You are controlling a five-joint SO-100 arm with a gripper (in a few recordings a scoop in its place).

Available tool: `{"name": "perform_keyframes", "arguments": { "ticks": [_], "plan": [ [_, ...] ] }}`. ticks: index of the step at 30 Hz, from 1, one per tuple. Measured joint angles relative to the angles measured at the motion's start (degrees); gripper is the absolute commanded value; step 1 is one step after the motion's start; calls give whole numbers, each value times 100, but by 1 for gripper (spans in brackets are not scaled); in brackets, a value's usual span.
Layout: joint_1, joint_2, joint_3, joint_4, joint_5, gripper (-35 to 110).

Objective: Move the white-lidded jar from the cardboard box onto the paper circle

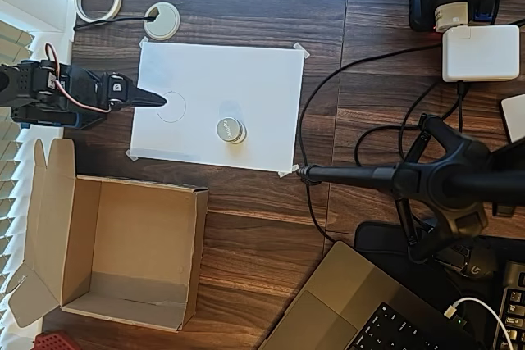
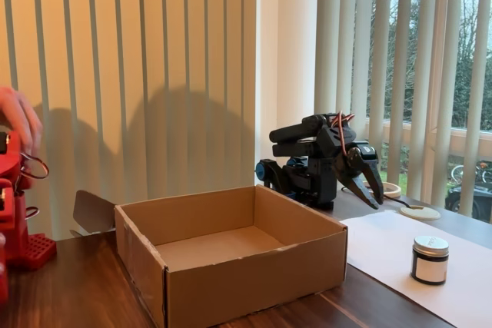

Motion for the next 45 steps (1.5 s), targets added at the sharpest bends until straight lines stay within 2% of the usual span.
{"name": "perform_keyframes", "arguments": {
  "ticks": [45],
  "plan": [
    [-79, 9, 88, 255, -88, 0]
  ]
}}
